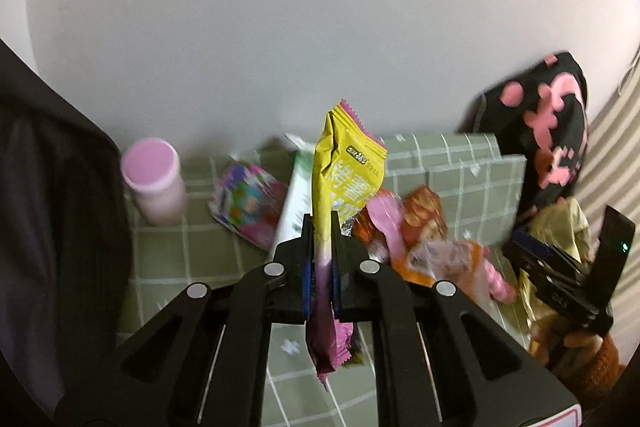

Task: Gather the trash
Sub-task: 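Lift the candy bag with the left tool while the right tool lifts the bread bag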

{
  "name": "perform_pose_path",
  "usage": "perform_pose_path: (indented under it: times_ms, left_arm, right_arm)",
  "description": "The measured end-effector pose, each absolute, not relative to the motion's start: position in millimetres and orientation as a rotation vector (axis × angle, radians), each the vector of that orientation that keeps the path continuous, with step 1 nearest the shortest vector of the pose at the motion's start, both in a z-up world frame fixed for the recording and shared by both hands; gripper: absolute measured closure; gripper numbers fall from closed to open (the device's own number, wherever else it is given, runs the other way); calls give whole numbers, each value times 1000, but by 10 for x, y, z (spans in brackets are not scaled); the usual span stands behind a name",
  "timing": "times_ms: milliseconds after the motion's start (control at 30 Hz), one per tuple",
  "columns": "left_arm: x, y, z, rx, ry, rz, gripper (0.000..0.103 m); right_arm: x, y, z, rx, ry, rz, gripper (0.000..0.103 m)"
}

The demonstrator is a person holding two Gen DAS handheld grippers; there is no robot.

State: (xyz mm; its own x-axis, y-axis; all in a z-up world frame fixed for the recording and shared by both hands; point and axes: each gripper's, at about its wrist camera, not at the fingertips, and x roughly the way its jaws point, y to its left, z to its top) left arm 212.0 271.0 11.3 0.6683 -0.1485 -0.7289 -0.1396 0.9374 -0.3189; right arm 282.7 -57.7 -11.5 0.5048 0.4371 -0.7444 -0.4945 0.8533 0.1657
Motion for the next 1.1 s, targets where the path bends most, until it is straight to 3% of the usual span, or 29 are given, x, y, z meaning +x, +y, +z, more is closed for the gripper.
perform_pose_path:
  times_ms: [333, 733, 867, 933, 1100]
  left_arm:
    - [2108, 2378, -371, -323, 952, -9, 96]
    - [2063, 2403, -355, -353, 937, 14, 96]
    - [1914, 2393, -309, -347, 940, 35, 96]
    - [1861, 2379, -286, -330, 950, 37, 96]
    - [1884, 2383, -104, -319, 915, 43, 96]
  right_arm:
    - [2608, -573, -301, -124, 982, 561, 51]
    - [2621, -430, -733, -106, 1062, 532, 52]
    - [2674, -450, -756, -59, 1061, 559, 66]
    - [2661, -465, -733, -53, 1055, 567, 79]
    - [2618, -502, -569, -78, 1033, 558, 85]
